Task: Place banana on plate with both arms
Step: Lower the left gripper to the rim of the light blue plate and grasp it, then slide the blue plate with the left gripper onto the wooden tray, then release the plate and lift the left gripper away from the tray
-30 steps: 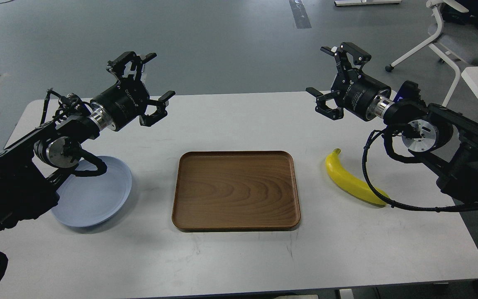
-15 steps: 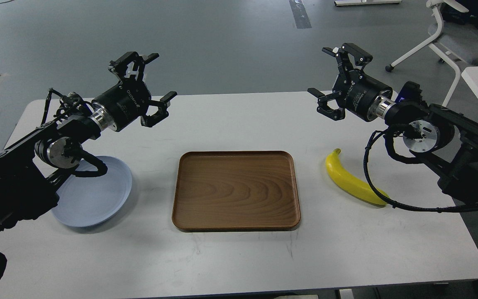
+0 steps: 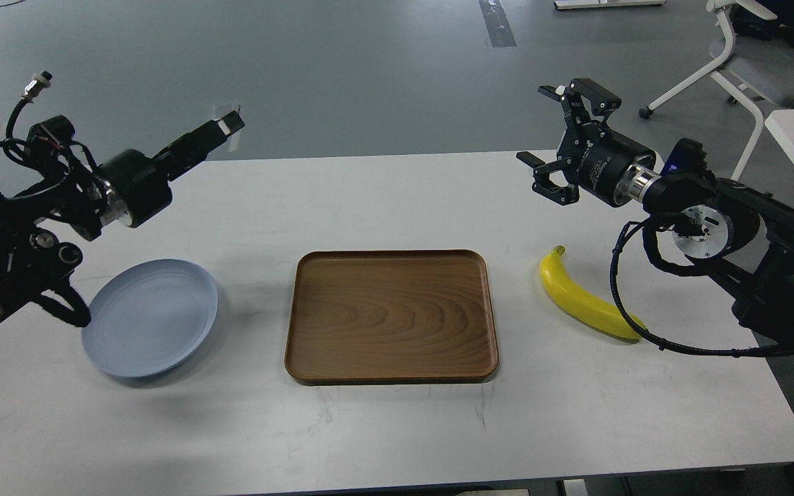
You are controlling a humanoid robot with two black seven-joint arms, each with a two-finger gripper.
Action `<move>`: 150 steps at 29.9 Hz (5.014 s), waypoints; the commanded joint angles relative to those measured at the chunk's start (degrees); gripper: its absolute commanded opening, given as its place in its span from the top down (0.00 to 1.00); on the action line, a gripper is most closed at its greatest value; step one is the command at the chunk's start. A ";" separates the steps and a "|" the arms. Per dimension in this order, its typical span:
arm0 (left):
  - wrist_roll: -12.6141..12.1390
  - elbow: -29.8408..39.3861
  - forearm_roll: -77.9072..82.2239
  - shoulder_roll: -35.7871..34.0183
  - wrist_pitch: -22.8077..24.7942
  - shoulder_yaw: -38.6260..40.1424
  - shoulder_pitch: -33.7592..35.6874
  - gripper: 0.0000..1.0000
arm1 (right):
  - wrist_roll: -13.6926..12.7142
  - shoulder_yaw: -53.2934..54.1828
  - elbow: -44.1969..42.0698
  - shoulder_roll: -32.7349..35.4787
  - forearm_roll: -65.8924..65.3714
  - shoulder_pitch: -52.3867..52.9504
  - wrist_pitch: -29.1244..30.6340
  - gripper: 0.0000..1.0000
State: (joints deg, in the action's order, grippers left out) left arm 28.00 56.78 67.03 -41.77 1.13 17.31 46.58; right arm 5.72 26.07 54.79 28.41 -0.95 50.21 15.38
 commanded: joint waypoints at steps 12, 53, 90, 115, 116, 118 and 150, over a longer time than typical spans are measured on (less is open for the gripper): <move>0.00 -6.84 3.11 -11.14 -17.38 -15.81 -11.67 0.02 | 0.08 -0.23 0.05 -0.19 -0.02 -1.08 -0.26 0.00; 0.00 -14.77 -1.37 -3.93 -21.87 -15.90 -18.80 0.36 | 0.08 -0.41 1.81 2.44 -4.76 -3.80 -1.93 0.00; 0.00 -4.49 -0.40 -4.19 -20.20 -15.99 -5.45 1.00 | -0.01 3.20 2.07 9.38 -4.50 -4.86 -1.76 0.00; 0.00 -10.44 8.21 21.89 -14.92 -30.48 8.97 1.00 | 0.08 4.16 4.18 12.99 -4.59 -8.55 -1.76 0.00; 0.00 -11.07 8.21 22.43 -14.92 -30.75 8.88 1.00 | 0.08 4.16 4.27 12.99 -4.59 -8.64 -1.76 0.00; 0.00 -11.69 8.21 23.31 -14.92 -31.54 8.88 1.00 | 0.08 4.16 4.53 13.08 -4.59 -8.81 -1.76 0.00; 0.00 -11.78 -11.63 24.72 -15.98 -18.02 11.77 0.02 | 0.69 3.37 8.13 16.85 -14.31 -9.08 -1.76 0.00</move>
State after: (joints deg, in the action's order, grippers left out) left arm 28.00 44.96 64.80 -16.93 -15.26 -6.70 55.96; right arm 6.08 29.84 61.70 43.97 -8.00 41.08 13.54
